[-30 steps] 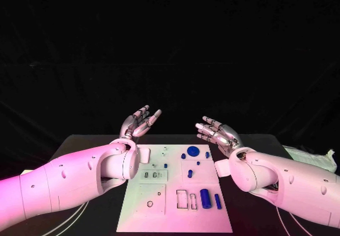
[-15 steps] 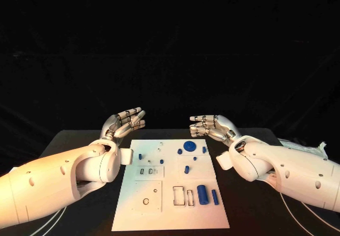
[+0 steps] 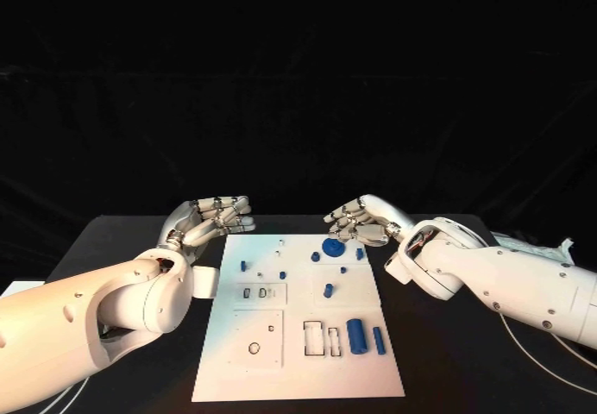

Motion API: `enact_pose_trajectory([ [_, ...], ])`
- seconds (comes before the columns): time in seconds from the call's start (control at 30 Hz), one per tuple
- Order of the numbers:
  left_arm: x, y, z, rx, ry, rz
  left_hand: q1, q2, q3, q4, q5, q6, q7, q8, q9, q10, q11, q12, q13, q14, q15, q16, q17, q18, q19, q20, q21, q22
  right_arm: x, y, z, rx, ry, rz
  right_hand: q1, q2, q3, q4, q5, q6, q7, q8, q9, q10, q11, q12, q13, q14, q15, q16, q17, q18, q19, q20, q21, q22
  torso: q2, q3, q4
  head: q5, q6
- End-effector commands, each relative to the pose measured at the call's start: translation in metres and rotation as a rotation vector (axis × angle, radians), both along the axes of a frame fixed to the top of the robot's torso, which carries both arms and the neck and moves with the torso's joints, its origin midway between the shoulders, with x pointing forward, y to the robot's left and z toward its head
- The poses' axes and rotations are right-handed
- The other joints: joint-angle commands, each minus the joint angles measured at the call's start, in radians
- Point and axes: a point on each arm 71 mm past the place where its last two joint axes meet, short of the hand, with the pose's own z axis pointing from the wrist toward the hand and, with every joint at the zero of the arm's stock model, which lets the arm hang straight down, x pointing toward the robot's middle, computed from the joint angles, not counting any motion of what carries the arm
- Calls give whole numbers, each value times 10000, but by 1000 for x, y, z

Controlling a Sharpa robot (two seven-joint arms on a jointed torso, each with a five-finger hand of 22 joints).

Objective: Assemble the parts on the task board

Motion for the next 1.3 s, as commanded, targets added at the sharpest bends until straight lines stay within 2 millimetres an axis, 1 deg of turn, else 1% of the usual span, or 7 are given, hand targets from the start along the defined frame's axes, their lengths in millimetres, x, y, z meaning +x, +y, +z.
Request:
enact_pose_trajectory([
  [0.03,-4,-3,4,-413,234,-436,121,-10,111,-168,-18,482,-106,-42,-14,592,-144,-147,18,643,-192,36,248,211,742,-198,243,44,2,6,-1,-2880,-896,108,-2,-385,184,-30,-66,707,-303,26,26,845,-405,-89,29,1896,-595,678,600,66,1634,-656,1036,418,286,-70,138,-76,51],
  [0.23,-12,-7,8,-584,354,-692,73,-43,160,-213,-23,544,-130,-159,-26,673,-177,-305,9,888,-266,18,447,202,1109,-299,434,108,9,13,4,-4862,-1471,-39,-201,-572,347,106,-325,938,-506,-49,10,984,-605,-145,2,2494,-836,1652,1430,30,2256,-939,1810,818,525,-142,317,-277,138],
  [0.37,-15,-3,9,-648,429,-748,61,-48,164,-216,-24,550,-126,-178,-28,675,-177,-332,7,904,-271,5,476,199,1159,-312,466,121,15,16,7,-5559,-1579,-19,-321,-687,477,201,-413,825,-544,-97,-8,384,-553,-147,-27,2474,-797,2048,1792,28,2312,-968,2083,972,684,-176,344,-304,191],
  [0.57,-17,1,11,-766,478,-802,58,-53,165,-222,-24,549,-131,-190,-29,673,-177,-348,6,896,-269,-10,488,195,1177,-315,478,125,18,20,11,-6276,-1857,-74,-417,-868,824,465,-494,832,-602,-81,5,382,-615,-146,-15,2502,-849,3743,2908,29,2597,-1053,2959,1476,835,-222,451,-417,258],
  [0.73,-20,-2,13,-843,506,-961,58,-55,167,-226,-24,546,-134,-199,-30,669,-176,-358,4,888,-267,-21,494,193,1184,-316,483,127,19,22,12,-6695,-2005,-90,-440,-1060,1099,681,-523,811,-630,-81,7,318,-615,-138,-9,2389,-867,4757,3591,12,2536,-1065,3627,1904,954,-247,486,-437,330],
  [0.93,-22,-5,14,-883,536,-1067,53,-54,170,-229,-24,540,-130,-215,-33,656,-172,-381,1,872,-262,-42,506,187,1190,-318,490,129,19,25,11,-6906,-1998,-15,-416,-1176,1293,845,-528,807,-636,-80,8,226,-597,-144,-12,2269,-852,5121,3877,18,2358,-1049,3996,2158,1045,-284,509,-496,346],
  [1.3,-22,-2,14,-907,607,-1040,47,-56,171,-233,-25,531,-123,-231,-35,644,-166,-401,-2,863,-258,-58,518,183,1192,-318,493,130,20,28,9,-7069,-1801,192,-261,-1202,1686,1032,-561,861,-682,-65,18,238,-618,-142,-12,2218,-869,5996,4724,26,2174,-1033,4512,2514,1166,-304,559,-532,340],
])
